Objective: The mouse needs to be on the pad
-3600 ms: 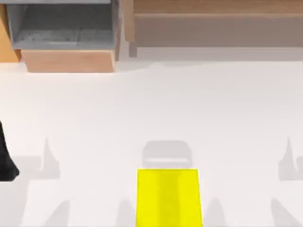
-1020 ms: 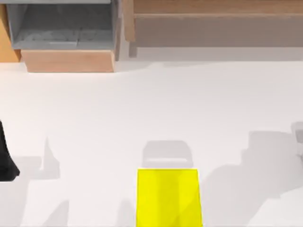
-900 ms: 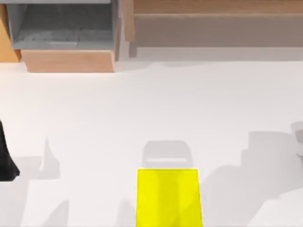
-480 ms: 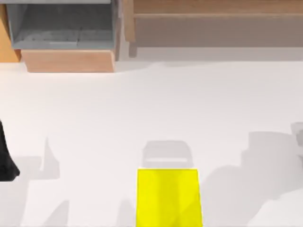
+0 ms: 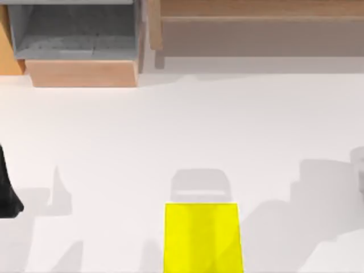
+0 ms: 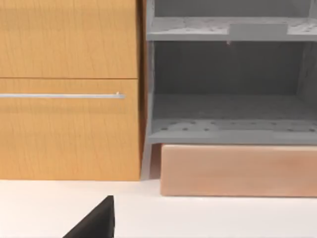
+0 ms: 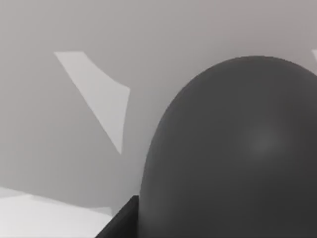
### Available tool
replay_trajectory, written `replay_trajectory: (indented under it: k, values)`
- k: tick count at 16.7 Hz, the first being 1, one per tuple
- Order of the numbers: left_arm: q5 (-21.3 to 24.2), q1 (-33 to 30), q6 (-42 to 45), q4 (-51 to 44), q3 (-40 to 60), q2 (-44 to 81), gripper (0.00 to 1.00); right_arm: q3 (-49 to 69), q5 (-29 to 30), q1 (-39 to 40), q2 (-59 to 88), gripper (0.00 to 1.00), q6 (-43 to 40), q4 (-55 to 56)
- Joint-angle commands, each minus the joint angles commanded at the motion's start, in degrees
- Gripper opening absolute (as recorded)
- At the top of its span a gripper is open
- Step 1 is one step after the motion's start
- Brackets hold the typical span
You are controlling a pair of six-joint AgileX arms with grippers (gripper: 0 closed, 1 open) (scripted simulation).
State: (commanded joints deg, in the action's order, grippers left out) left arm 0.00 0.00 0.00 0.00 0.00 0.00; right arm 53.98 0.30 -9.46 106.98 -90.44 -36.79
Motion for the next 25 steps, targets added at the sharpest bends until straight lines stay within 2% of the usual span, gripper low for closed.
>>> replay_trajectory:
  k: [1,2,9,10,14,20,25]
  values:
    - [0.0,0.0,0.0,0.0,0.0,0.0,1.00,0.0,0.0,0.0,0.0,0.02,0.0,0.0]
    - [0.0,0.0,0.0,0.0,0.0,0.0,1.00,0.0,0.0,0.0,0.0,0.00,0.0,0.0]
    - [0.0,0.0,0.0,0.0,0.0,0.0,1.00,0.0,0.0,0.0,0.0,0.00,0.0,0.0]
    - [0.0,0.0,0.0,0.0,0.0,0.0,1.00,1.2,0.4,0.2,-3.6,0.00,1.6,-4.4]
    - [0.0,0.0,0.0,0.0,0.0,0.0,1.00,4.0,0.4,0.1,-4.8,0.00,1.3,-8.6]
    - [0.0,0.0,0.0,0.0,0.0,0.0,1.00,13.8,0.4,0.1,-10.7,0.00,1.0,-24.8]
    - [0.0,0.0,0.0,0.0,0.0,0.0,1.00,15.7,0.4,0.1,-12.3,0.00,1.2,-27.5]
